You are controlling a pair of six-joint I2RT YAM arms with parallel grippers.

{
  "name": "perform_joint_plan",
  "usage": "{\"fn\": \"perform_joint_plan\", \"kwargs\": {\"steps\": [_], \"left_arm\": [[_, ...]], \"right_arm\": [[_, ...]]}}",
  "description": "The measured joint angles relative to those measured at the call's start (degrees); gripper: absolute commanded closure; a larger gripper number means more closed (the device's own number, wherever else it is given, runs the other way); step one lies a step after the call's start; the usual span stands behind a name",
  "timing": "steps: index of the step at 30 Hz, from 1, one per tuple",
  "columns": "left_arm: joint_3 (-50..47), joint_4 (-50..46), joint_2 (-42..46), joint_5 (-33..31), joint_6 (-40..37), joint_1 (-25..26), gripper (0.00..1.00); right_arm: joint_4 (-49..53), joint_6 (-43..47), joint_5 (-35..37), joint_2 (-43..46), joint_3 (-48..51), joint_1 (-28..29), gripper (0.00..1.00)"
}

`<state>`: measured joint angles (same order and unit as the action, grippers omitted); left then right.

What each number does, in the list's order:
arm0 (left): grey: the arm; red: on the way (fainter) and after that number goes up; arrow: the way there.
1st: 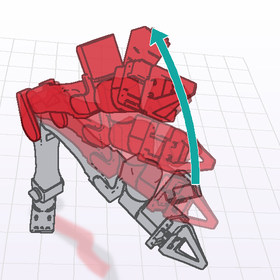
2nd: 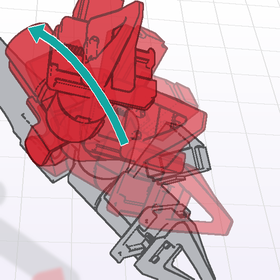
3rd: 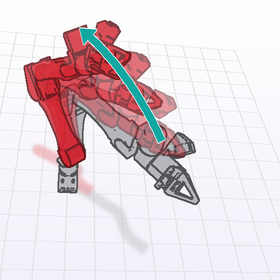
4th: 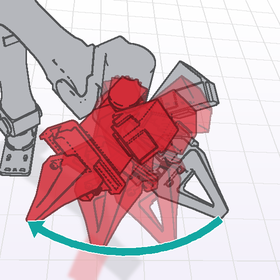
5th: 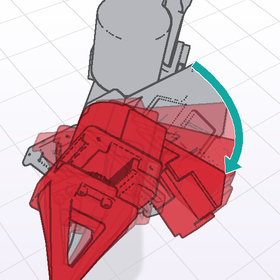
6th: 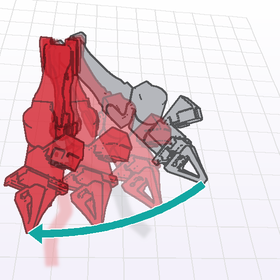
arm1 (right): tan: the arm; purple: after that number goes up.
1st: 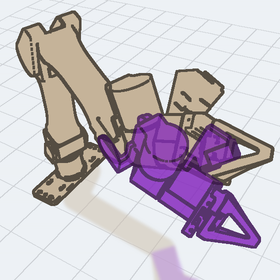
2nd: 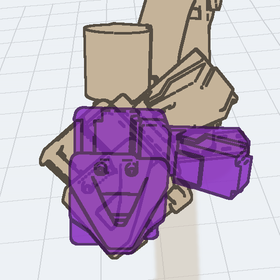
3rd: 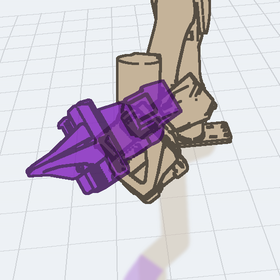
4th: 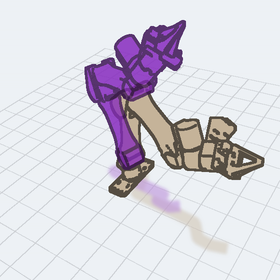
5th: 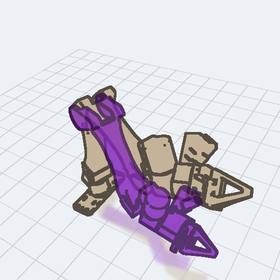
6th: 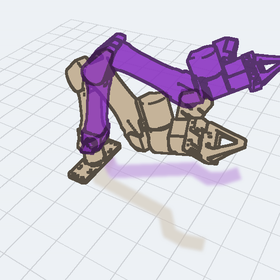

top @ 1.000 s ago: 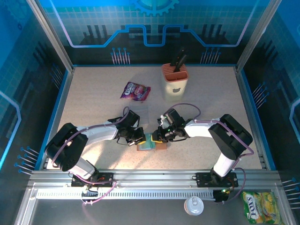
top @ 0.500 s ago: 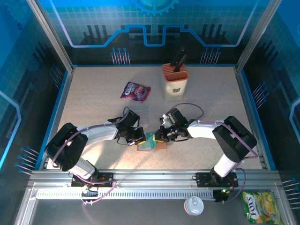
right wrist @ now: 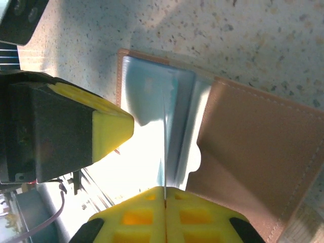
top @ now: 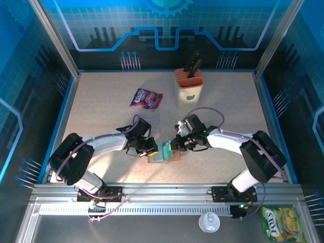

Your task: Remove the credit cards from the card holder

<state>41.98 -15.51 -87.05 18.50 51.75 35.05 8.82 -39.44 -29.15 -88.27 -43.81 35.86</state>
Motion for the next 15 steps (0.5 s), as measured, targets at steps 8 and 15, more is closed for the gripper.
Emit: {"fn": "perform_joint_plan", "kwargs": {"steps": [8, 15], "left_arm": [[1.5, -3.8, 7.9, -2.7, -2.3, -2.3, 0.75], [-2.3, -4.4, 15.1, -3.6, -3.7, -10.2, 0.74]], "right_arm": [[10.3, 14.2, 3.4, 0.5, -10.7, 0.0, 0.99], [21.3, 33.8, 9.6, -3.5, -24.2, 1.6, 1.0]]}}
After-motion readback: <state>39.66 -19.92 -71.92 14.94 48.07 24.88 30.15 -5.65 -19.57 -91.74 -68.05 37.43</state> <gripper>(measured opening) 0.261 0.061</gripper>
